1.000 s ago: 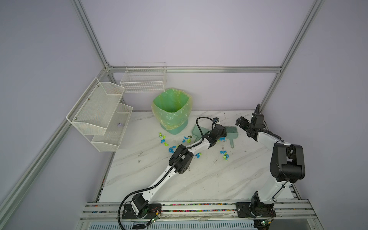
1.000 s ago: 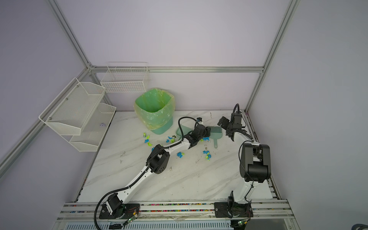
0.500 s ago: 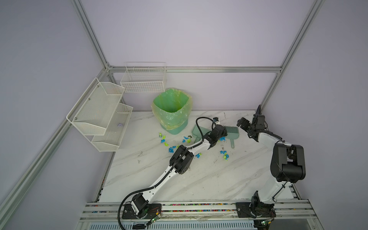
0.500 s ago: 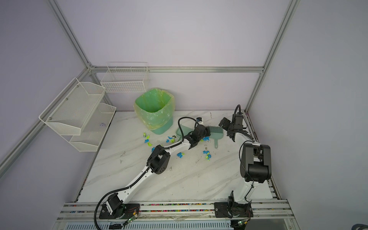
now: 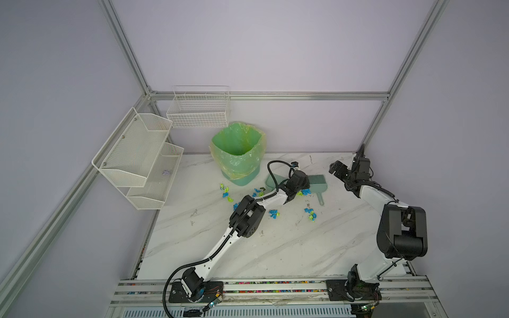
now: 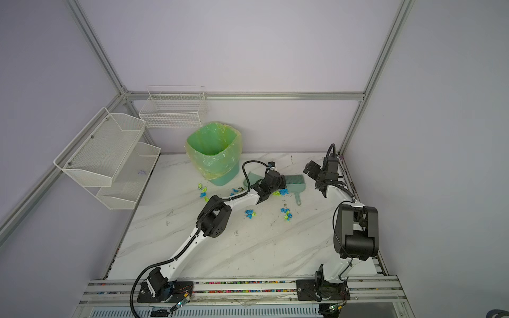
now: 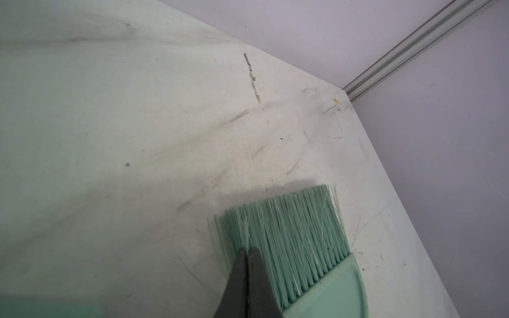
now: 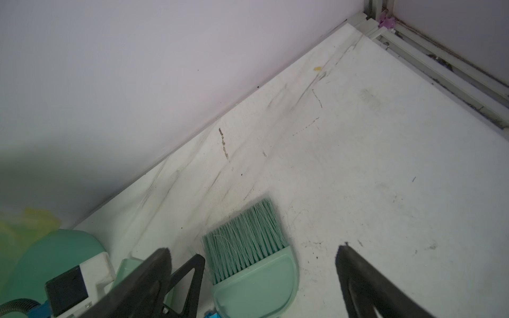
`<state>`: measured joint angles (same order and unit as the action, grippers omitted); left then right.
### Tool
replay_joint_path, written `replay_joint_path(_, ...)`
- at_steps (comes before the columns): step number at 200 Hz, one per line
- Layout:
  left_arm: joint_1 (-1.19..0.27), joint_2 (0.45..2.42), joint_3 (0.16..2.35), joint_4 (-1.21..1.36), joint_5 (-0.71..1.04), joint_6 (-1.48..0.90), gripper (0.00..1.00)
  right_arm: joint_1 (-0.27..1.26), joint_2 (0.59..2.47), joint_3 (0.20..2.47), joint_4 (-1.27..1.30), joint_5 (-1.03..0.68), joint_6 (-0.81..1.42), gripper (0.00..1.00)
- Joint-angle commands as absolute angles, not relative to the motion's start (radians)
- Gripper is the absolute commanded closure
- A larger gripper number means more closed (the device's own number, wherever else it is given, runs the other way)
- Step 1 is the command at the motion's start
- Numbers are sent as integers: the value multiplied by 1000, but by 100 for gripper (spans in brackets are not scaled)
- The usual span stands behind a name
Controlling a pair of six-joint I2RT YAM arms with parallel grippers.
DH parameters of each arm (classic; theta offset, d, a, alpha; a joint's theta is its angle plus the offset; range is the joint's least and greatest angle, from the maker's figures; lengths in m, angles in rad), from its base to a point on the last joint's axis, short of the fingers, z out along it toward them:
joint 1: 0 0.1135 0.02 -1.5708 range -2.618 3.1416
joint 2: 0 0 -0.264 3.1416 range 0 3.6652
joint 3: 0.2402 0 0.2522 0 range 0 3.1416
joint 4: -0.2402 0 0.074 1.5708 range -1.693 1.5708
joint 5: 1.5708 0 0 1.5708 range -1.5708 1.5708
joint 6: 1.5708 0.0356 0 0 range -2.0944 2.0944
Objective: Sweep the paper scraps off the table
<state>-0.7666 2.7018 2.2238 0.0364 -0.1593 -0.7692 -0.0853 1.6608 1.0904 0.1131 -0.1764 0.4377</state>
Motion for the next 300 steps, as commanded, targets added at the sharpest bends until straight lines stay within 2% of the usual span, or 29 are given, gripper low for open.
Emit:
replay_joint_path(1,-755,2535,2088,70,-168,-732,100,-91,1622,1072,84,-195,449,4)
replay_joint_path(35,-722,2457,1976,42,-167,-744,100,-91,1619,1066,65,-219,444,5)
replay_joint_path(91,-701,2481,2025,-87,-137,-724,100,-91,1588,1055,48,-235,443,6)
replay_joint_path(153,-698,2415,1937,-85,-169,-719,100,-92,1564,1046,44,-236,440,6)
replay_joint_path(164,-697,2416,1935,-90,-165,-724,89,-91,1568,1044,47,-240,442,6)
replay_joint_path(182,-693,2409,1921,-91,-169,-728,61,-92,1569,1045,46,-244,442,6)
replay_joint_path(210,-683,2389,1897,-84,-168,-751,38,-91,1567,1040,49,-247,440,6)
replay_joint_path(263,-674,2398,1924,-92,-150,-750,17,-91,1575,1035,57,-255,440,6)
replay_joint_path(300,-663,2432,1971,-86,-79,-760,16,-91,1579,1037,58,-252,437,6)
